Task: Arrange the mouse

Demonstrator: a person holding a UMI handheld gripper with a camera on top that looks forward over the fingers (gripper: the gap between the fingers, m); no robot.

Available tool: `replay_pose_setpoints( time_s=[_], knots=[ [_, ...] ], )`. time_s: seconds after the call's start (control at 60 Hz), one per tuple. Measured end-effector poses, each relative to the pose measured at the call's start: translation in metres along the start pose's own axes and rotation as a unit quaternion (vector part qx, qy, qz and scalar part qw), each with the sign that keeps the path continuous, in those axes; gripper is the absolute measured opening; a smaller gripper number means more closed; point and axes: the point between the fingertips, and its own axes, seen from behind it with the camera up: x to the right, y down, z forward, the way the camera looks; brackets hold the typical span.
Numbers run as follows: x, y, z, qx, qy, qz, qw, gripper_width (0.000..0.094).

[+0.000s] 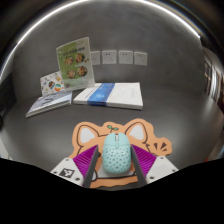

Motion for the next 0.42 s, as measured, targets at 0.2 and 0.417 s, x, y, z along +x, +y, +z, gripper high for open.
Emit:
replay_pose_setpoints(
  time_s=[0.2, 0.417],
  knots=[
    [-0.017, 0.012, -0.050, -0.006, 0.031, 0.014, 0.999, 0.0846],
    [-0.049, 0.037, -0.127, 0.009, 0.083, 0.044, 0.996, 0.0843]
  ],
)
